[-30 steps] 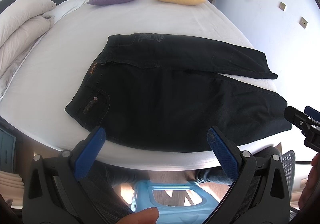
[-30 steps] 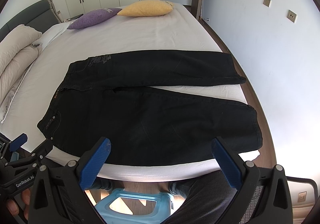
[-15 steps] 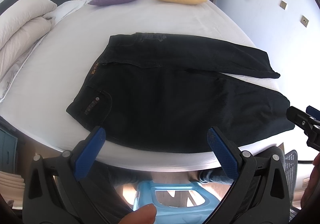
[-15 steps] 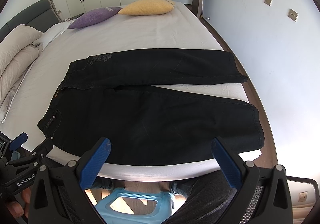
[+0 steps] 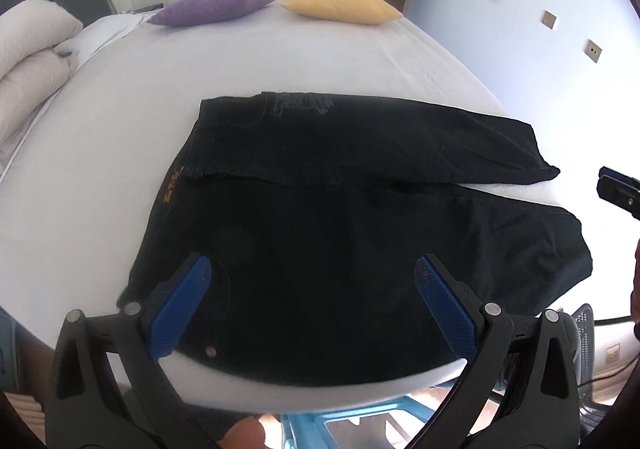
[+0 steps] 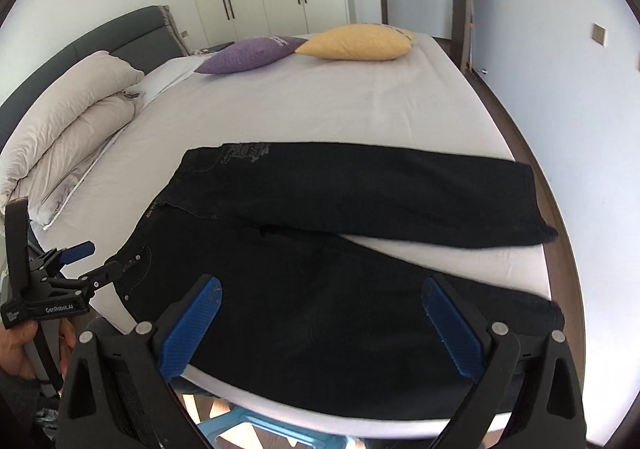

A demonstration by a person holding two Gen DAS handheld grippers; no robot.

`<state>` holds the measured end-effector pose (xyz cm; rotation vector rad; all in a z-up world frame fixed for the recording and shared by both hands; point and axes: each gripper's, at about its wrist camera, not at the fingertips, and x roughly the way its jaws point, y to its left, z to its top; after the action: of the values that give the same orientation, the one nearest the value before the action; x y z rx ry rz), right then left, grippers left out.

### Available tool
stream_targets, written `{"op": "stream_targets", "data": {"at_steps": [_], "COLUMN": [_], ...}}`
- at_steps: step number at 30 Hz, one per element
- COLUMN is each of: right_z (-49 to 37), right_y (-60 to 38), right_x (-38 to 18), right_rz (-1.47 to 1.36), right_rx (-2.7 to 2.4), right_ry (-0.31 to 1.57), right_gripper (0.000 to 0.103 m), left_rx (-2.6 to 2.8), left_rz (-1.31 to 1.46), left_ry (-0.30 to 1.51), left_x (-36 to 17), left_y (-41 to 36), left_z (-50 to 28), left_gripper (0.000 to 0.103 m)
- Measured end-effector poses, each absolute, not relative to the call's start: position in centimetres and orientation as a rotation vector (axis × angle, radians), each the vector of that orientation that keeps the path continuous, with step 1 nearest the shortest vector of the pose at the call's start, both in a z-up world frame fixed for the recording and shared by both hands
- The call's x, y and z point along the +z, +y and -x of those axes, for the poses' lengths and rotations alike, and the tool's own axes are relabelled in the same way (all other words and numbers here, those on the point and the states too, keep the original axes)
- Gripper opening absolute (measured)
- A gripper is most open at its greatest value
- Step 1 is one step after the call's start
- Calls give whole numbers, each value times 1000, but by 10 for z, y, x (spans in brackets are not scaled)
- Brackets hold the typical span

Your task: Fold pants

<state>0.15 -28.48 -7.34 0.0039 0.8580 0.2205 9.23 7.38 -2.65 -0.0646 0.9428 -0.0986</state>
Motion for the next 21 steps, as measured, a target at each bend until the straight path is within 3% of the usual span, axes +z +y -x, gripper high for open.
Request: {"op": "stream_targets", "data": {"at_steps": [6, 11, 19, 21], "right_z": [-87, -168, -263, -281], "right_y": [-286, -279, -289, -288], "right_x": [-77, -106, -152, -164], "right_rz": [142, 289, 315, 344], "right_rx": [371, 467, 547, 564], "right_ry": [842, 930, 1000, 1017], "right_gripper": [101, 90, 86, 79], "left_rx": [-62, -154, -332, -356], "left_rz": [-48, -228, -413, -452], "left_ry": [972, 909, 957, 981], "left_x": [-25, -25, -65, -84], "left_y": [112, 117, 106, 102], "left_z": [-199, -298, -401, -413], "left_gripper": [103, 103, 103, 103]}}
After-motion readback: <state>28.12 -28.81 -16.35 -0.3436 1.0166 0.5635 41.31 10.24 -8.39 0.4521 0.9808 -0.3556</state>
